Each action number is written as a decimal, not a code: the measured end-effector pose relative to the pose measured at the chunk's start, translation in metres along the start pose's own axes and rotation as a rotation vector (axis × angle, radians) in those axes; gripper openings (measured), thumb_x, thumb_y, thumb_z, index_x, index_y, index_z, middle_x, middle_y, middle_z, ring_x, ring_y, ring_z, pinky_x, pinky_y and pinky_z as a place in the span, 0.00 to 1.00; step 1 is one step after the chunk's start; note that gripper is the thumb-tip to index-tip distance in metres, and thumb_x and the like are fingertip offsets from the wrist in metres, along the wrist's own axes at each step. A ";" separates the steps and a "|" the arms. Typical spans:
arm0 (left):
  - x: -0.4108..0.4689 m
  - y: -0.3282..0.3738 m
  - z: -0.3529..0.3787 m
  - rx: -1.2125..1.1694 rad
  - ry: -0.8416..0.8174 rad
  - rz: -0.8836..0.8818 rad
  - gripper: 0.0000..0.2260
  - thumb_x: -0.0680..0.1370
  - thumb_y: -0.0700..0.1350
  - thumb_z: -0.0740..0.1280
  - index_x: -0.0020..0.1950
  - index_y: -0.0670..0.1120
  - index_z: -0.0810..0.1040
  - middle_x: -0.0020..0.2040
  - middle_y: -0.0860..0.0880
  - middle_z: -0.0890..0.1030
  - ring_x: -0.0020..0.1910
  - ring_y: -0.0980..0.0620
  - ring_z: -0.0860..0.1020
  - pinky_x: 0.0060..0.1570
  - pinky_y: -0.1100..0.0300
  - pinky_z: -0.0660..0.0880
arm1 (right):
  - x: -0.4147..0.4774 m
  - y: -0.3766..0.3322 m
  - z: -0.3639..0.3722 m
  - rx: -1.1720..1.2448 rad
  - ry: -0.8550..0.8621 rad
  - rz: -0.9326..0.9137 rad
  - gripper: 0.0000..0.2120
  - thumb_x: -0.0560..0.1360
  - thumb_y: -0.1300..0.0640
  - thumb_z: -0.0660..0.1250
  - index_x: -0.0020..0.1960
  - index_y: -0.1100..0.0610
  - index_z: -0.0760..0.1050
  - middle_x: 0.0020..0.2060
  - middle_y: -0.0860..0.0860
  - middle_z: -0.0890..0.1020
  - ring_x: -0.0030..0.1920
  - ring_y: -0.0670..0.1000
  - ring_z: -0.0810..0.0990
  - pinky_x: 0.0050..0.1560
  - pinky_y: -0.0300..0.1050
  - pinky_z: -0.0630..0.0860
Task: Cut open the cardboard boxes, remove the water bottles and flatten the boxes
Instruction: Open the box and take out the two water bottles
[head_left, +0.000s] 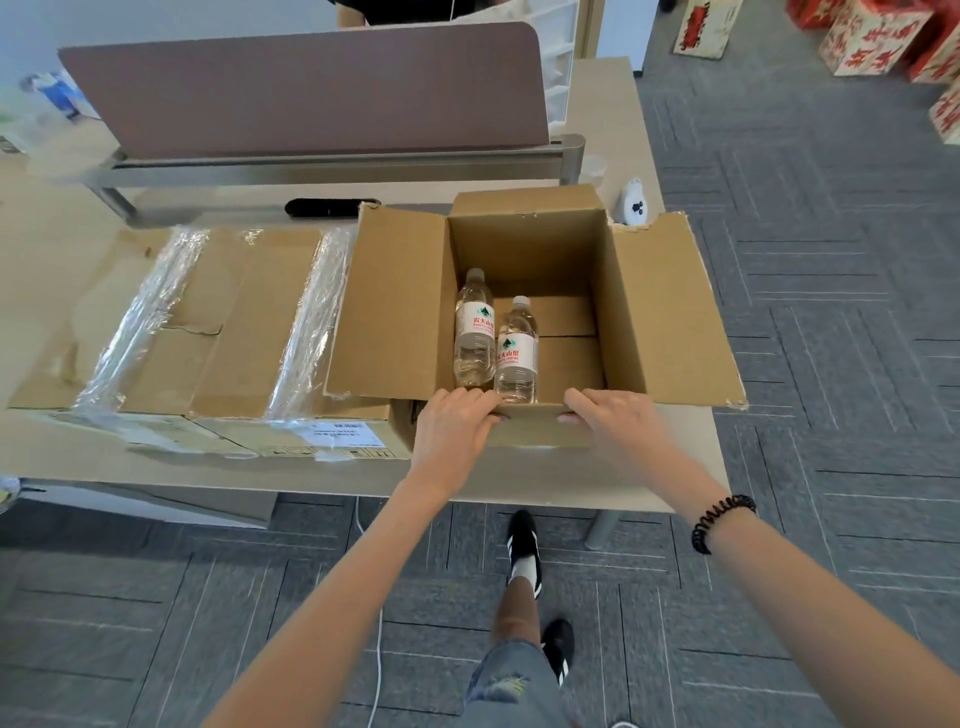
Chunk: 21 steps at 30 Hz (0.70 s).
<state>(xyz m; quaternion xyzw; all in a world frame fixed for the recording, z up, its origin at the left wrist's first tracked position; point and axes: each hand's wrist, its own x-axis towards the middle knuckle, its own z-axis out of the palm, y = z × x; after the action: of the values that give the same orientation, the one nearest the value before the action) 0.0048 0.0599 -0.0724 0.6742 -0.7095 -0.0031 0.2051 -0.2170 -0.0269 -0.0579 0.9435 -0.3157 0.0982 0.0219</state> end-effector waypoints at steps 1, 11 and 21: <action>0.000 -0.002 -0.002 -0.002 -0.019 0.019 0.06 0.79 0.49 0.66 0.47 0.48 0.79 0.37 0.53 0.80 0.36 0.51 0.77 0.38 0.57 0.70 | -0.002 0.003 -0.002 0.013 -0.010 -0.026 0.11 0.76 0.54 0.68 0.44 0.55 0.65 0.27 0.47 0.72 0.24 0.49 0.69 0.26 0.38 0.49; 0.007 -0.010 -0.013 -0.076 -0.125 0.030 0.05 0.79 0.38 0.67 0.50 0.47 0.81 0.41 0.52 0.84 0.38 0.49 0.81 0.39 0.55 0.77 | -0.004 0.002 -0.014 0.102 -0.180 0.103 0.14 0.71 0.72 0.66 0.49 0.57 0.68 0.37 0.45 0.77 0.32 0.52 0.71 0.26 0.37 0.51; 0.009 -0.015 -0.035 -0.222 -0.363 -0.025 0.15 0.84 0.46 0.58 0.70 0.51 0.74 0.64 0.50 0.79 0.62 0.53 0.76 0.63 0.56 0.71 | 0.017 0.009 -0.030 0.647 -0.355 0.322 0.11 0.79 0.45 0.62 0.53 0.51 0.76 0.45 0.46 0.80 0.46 0.47 0.78 0.47 0.47 0.74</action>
<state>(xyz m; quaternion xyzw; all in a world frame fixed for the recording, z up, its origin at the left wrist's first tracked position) 0.0295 0.0594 -0.0425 0.6447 -0.7216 -0.2052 0.1468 -0.2142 -0.0415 -0.0250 0.8424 -0.4114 0.0300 -0.3467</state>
